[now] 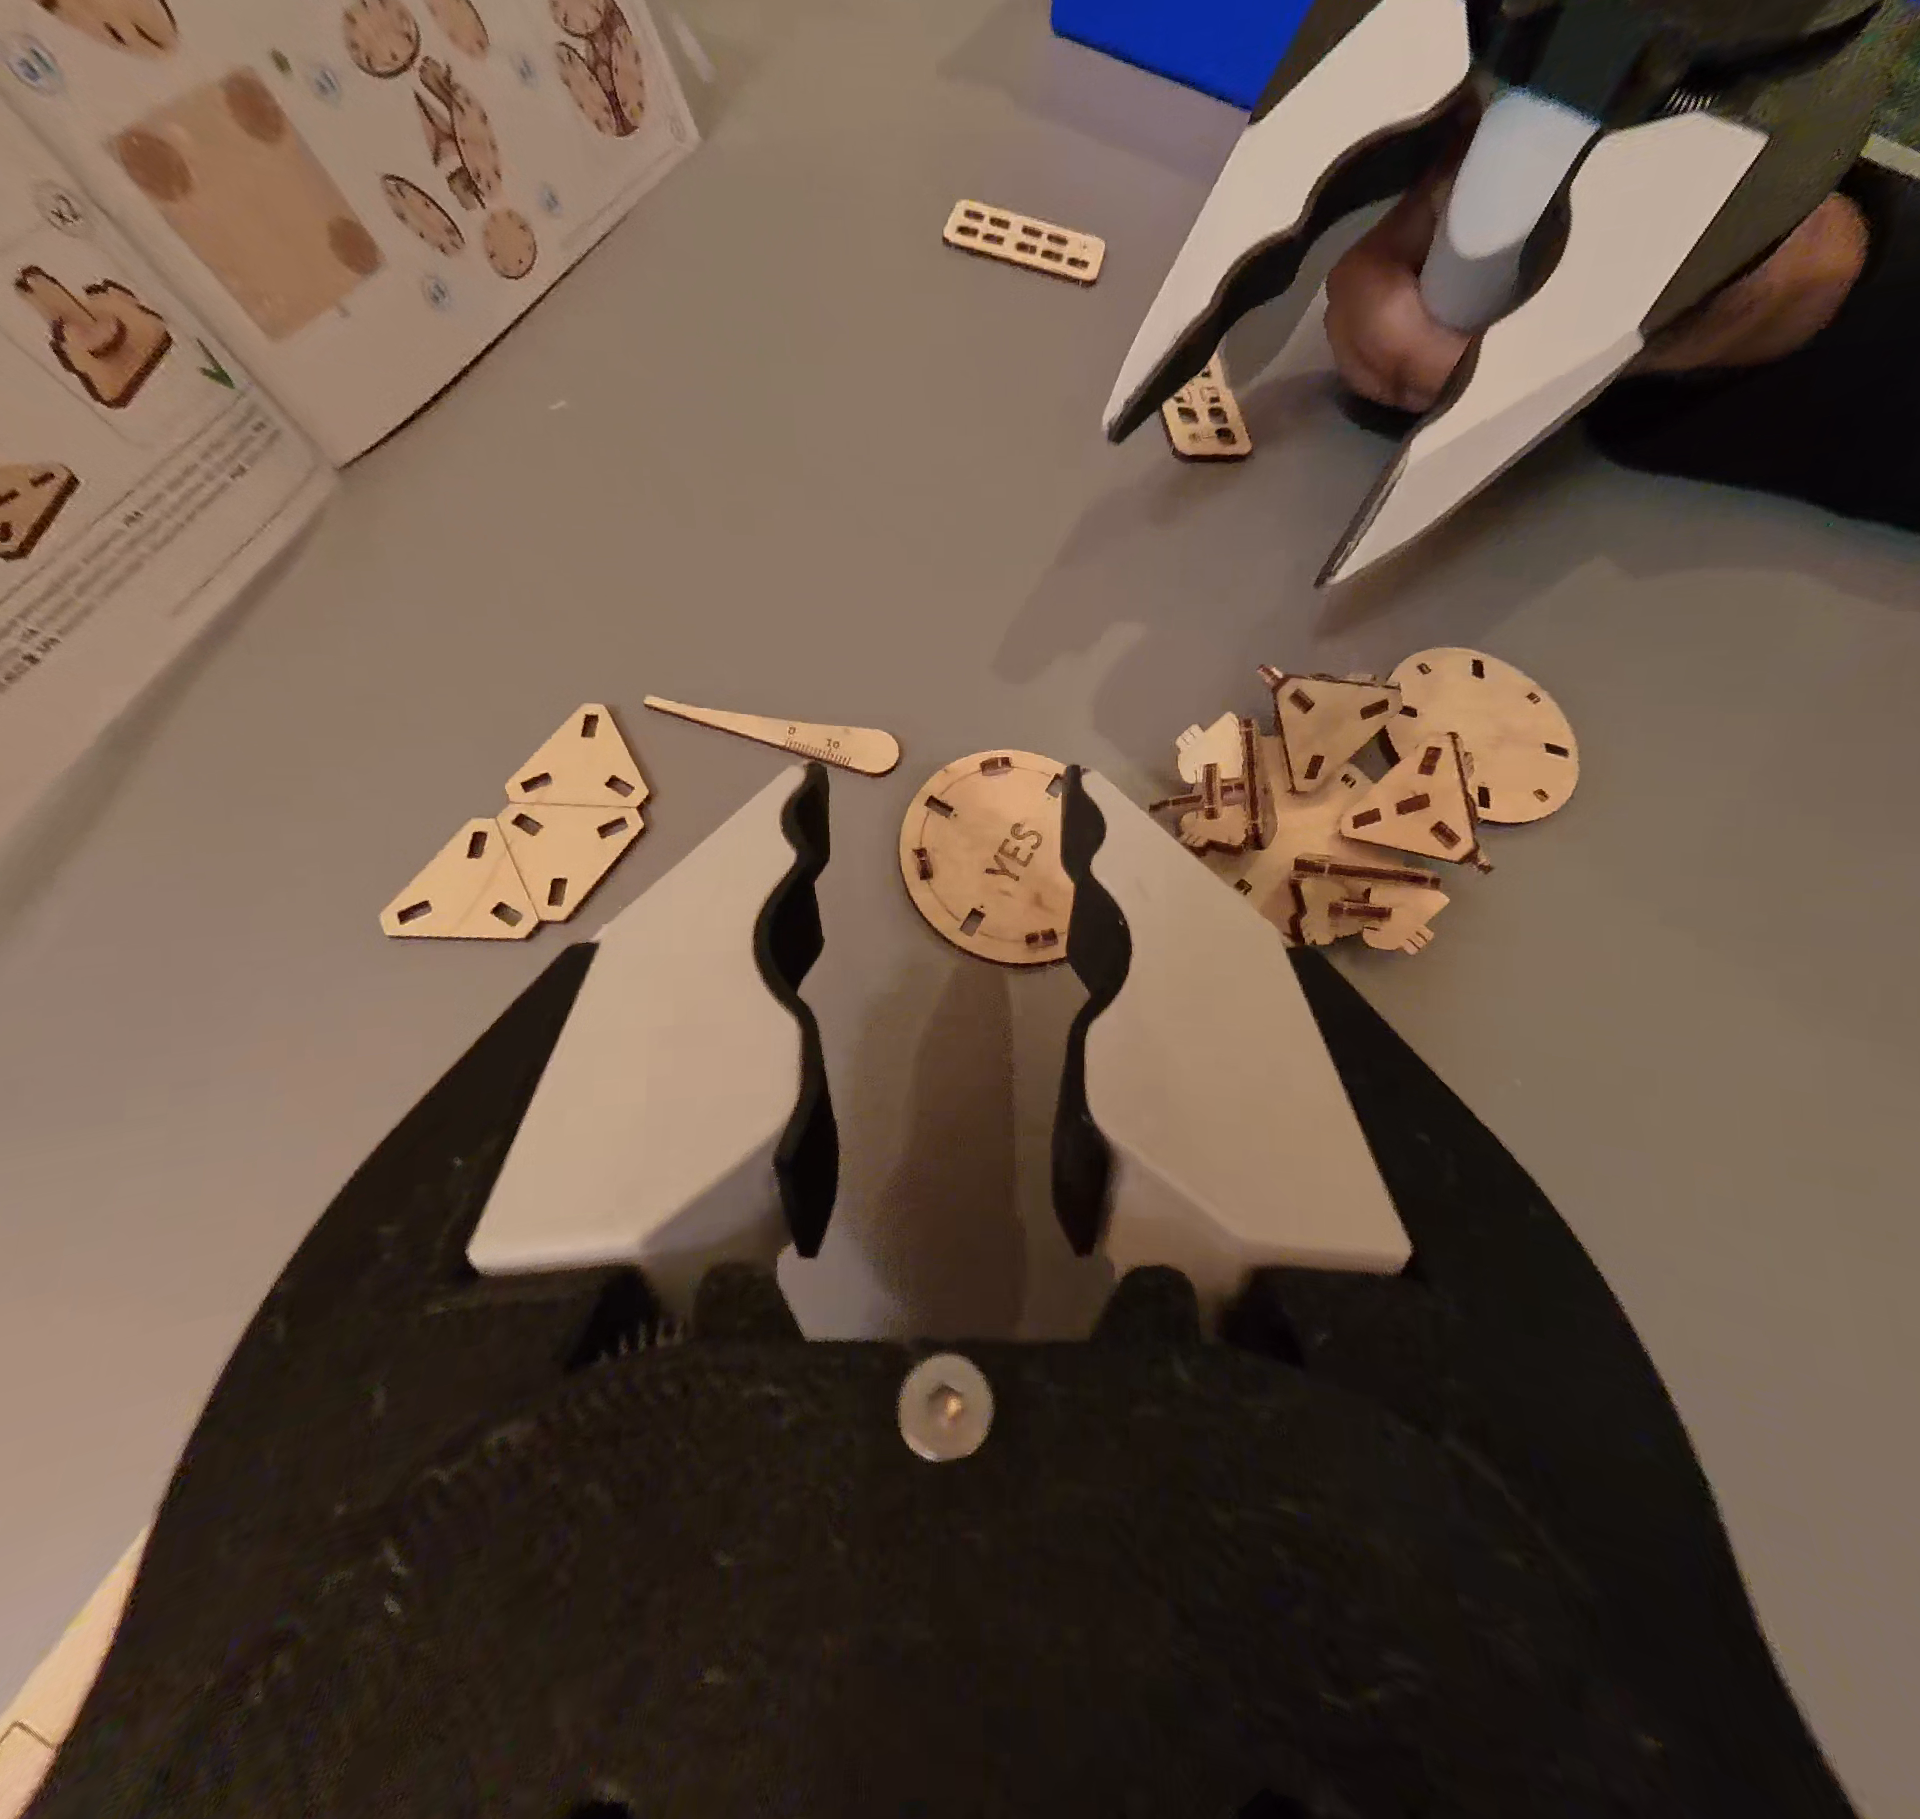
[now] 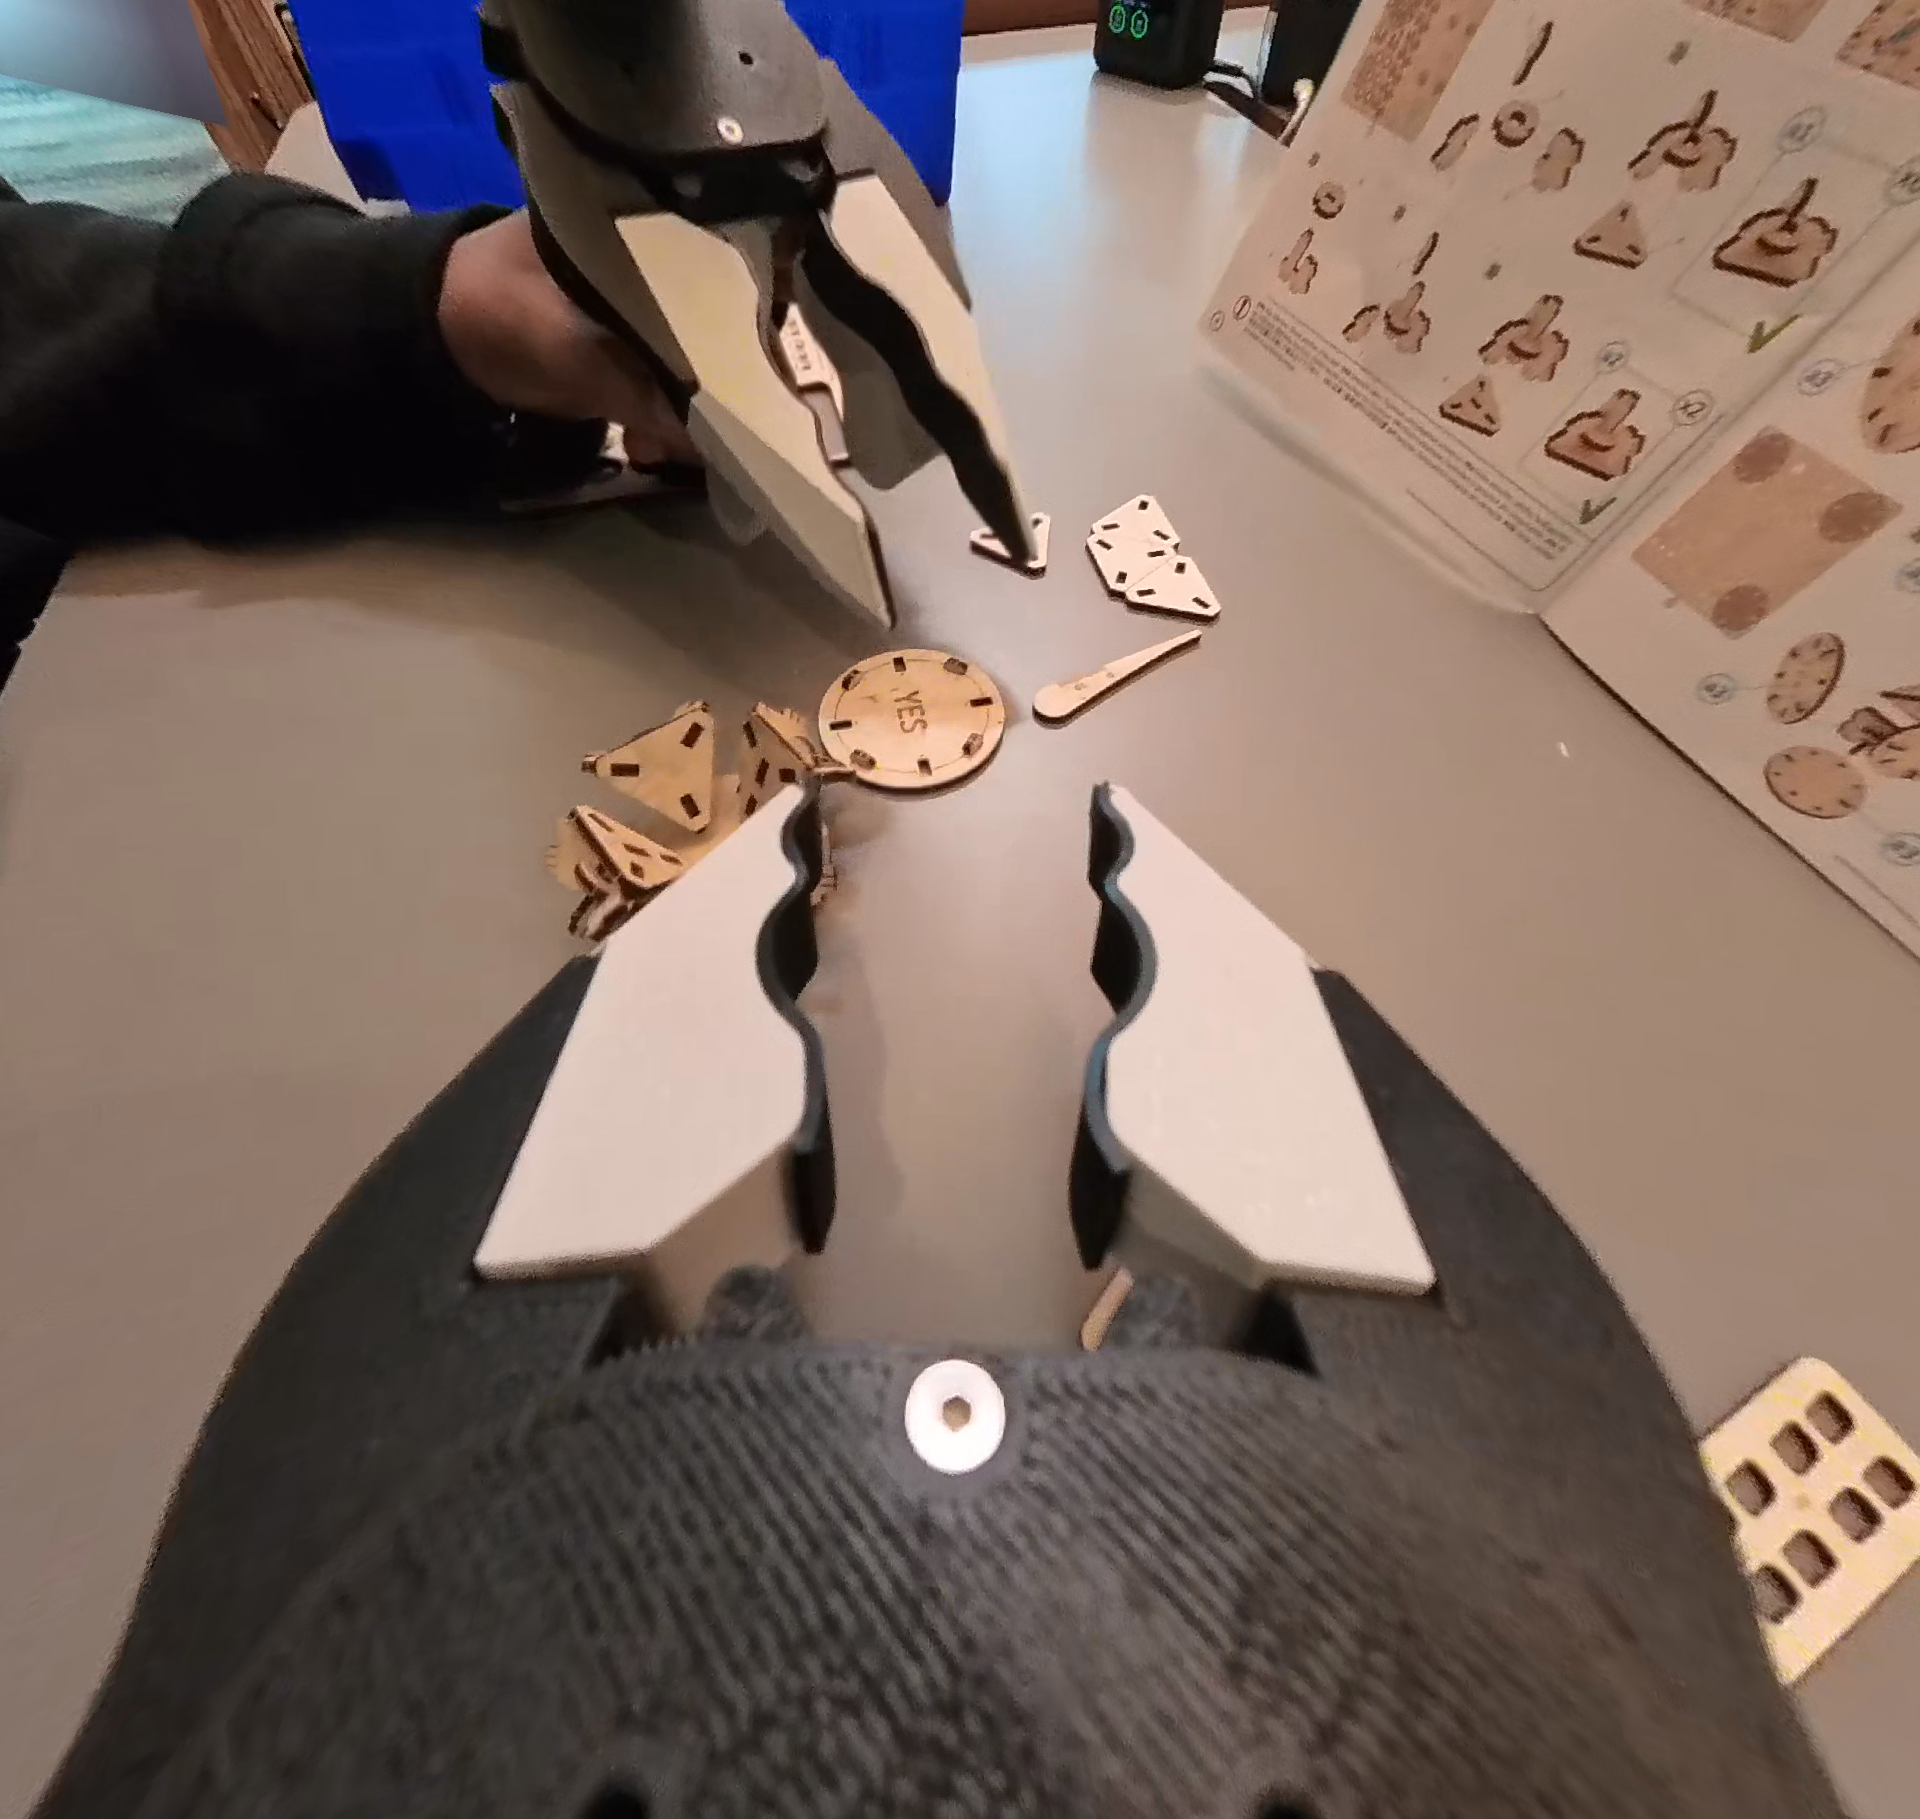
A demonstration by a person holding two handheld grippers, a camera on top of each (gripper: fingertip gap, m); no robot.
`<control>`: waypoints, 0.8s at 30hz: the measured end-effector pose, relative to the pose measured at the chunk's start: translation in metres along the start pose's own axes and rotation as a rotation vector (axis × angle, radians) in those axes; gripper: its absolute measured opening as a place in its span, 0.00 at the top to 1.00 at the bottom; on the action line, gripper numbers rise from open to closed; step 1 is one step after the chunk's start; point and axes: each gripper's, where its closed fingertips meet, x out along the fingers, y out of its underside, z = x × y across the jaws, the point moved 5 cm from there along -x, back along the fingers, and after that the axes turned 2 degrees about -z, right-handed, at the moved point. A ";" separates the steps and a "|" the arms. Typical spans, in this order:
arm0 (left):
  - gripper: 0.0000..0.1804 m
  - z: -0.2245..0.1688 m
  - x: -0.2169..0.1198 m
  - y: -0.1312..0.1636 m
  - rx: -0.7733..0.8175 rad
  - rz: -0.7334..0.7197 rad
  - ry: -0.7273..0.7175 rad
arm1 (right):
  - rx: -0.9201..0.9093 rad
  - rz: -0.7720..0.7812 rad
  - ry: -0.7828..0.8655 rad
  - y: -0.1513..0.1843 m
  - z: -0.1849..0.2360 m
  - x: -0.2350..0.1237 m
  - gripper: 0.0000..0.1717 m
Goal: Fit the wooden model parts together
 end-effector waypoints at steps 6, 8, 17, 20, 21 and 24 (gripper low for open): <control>0.77 -0.001 0.000 0.000 0.016 0.000 -0.005 | 0.032 -0.017 0.004 -0.001 -0.004 -0.002 0.71; 0.77 -0.002 0.000 0.000 0.026 0.001 -0.007 | 0.035 -0.017 0.002 -0.001 -0.004 -0.002 0.71; 0.78 -0.004 -0.004 -0.004 0.080 -0.017 -0.034 | 0.015 0.010 0.010 0.001 -0.002 0.001 0.70; 0.78 -0.004 -0.004 -0.004 0.063 -0.017 -0.013 | 0.014 0.011 0.010 0.001 -0.002 0.001 0.70; 0.78 -0.006 -0.004 -0.005 0.068 -0.017 -0.008 | 0.013 0.013 0.010 0.001 -0.002 0.002 0.70; 0.79 -0.006 -0.004 -0.003 0.106 0.012 -0.021 | 0.012 0.022 0.009 0.002 -0.002 0.003 0.69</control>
